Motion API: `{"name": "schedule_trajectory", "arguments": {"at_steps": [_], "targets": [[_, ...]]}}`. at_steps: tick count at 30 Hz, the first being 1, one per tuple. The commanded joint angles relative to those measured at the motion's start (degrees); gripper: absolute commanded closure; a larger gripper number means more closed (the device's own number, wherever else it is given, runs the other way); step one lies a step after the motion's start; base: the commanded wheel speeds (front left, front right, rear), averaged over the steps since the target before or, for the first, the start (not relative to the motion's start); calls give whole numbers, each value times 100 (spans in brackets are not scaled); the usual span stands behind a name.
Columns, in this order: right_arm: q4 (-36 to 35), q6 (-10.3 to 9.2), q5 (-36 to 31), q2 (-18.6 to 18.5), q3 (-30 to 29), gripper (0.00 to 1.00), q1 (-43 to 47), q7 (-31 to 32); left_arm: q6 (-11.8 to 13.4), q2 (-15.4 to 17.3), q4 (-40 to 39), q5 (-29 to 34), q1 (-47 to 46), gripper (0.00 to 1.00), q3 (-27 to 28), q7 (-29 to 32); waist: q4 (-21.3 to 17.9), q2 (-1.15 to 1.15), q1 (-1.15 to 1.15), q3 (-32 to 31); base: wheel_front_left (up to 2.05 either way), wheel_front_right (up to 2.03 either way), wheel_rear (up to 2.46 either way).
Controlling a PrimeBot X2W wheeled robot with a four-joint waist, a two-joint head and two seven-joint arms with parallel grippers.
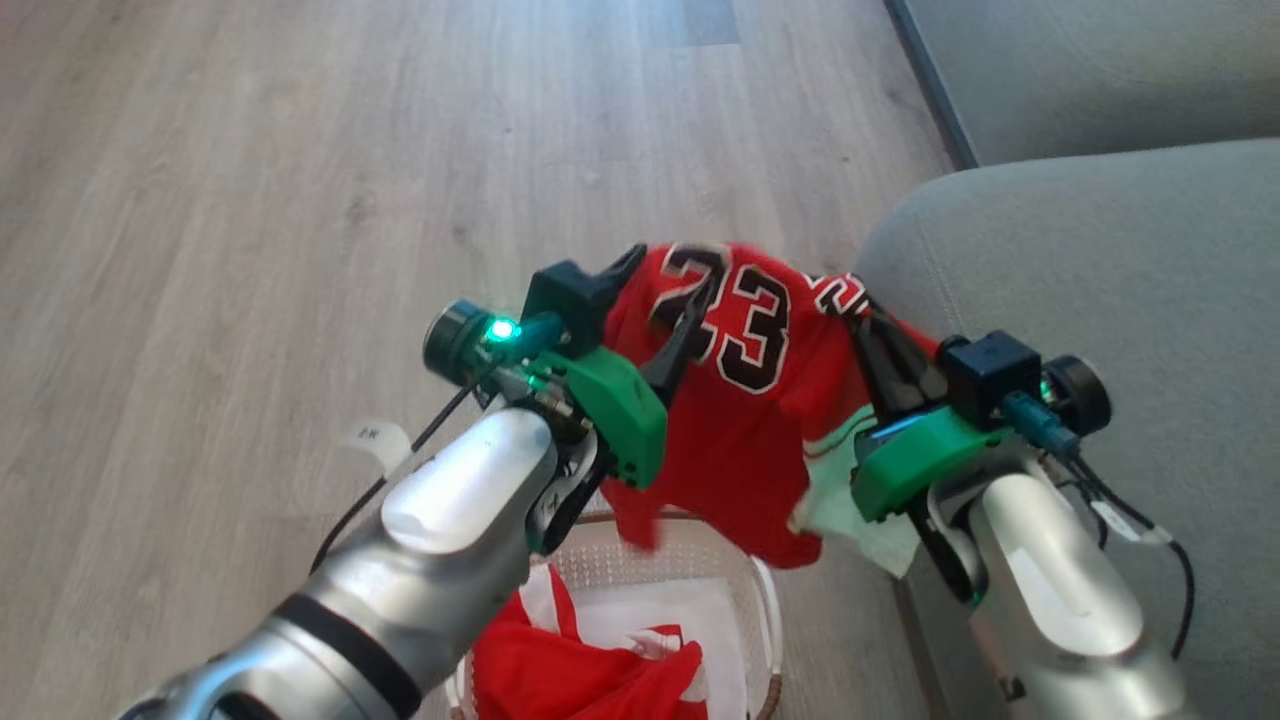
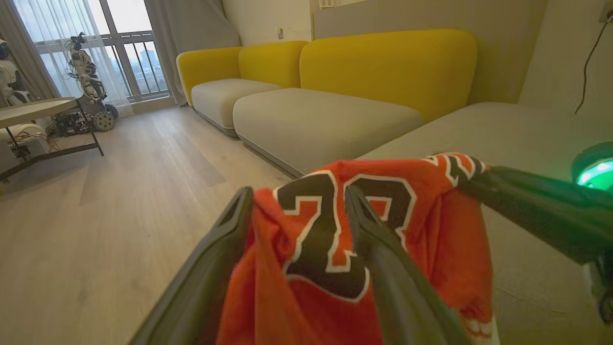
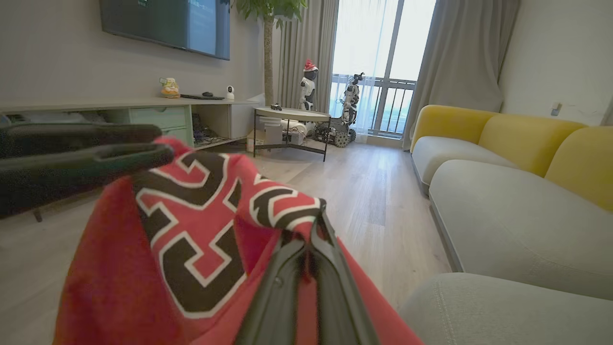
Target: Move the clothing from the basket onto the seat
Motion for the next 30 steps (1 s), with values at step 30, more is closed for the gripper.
{"name": "schedule_trajectory", "arguments": {"at_steps": [30], "targets": [[-847, -2, -1101, 63, -1238, 100, -753, -38, 57, 225, -1085, 802, 1060, 0, 871, -118, -1869, 0, 0, 503, 0, 0, 0]]}}
